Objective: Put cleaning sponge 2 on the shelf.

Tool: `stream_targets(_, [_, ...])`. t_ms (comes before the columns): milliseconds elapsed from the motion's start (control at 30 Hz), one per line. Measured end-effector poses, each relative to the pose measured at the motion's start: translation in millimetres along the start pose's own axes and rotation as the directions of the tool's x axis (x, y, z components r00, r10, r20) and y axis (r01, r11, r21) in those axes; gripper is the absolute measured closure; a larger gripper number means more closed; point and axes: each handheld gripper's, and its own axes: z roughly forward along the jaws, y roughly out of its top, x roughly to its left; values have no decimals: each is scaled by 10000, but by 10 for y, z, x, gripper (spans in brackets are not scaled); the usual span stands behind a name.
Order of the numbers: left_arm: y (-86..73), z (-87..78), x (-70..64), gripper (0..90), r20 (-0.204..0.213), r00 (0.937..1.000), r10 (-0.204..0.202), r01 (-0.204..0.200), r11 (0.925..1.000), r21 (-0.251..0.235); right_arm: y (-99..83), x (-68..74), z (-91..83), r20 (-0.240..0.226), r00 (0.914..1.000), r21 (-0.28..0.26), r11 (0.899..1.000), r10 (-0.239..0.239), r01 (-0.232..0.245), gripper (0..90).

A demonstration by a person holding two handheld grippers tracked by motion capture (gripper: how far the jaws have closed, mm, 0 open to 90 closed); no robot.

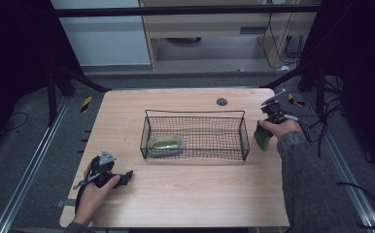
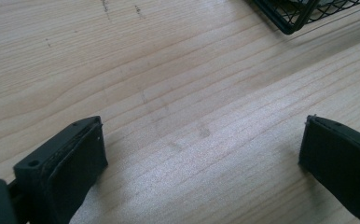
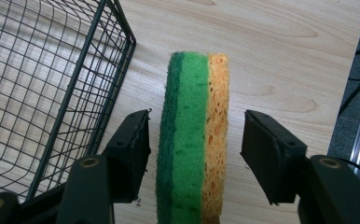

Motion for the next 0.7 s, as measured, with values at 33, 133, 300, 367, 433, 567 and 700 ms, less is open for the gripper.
stream_targets(33, [0,0,0,0,2,10000,-1,1,10000,-1,2,-5,13,17,10000,22,10000,-40,40,436])
stream_targets(133, [0,0,-1,0,5,10000,-11,11,10000,-1,9,-17,48,38,10000,146,9999,-49,49,459])
stream_targets(300, [0,0,-1,0,8,10000,-16,16,10000,0,23,-1,81,21,9999,196,9997,-167,167,563])
stream_targets(367, [0,0,0,0,6,10000,2,-2,10000,3,23,3,71,22,9997,198,9995,-229,228,625])
stream_targets(433, [0,0,0,0,8,10000,0,0,10000,0,22,5,52,41,9997,151,9996,-244,244,634])
stream_targets(567, [0,0,1,0,11,10000,2,-2,10000,4,4,9,-74,-7,9992,-134,9991,-394,394,637])
stream_targets(700, [0,0,0,0,12,10000,-2,2,10000,3,-44,8,-293,-165,9992,-651,9972,-376,364,637])
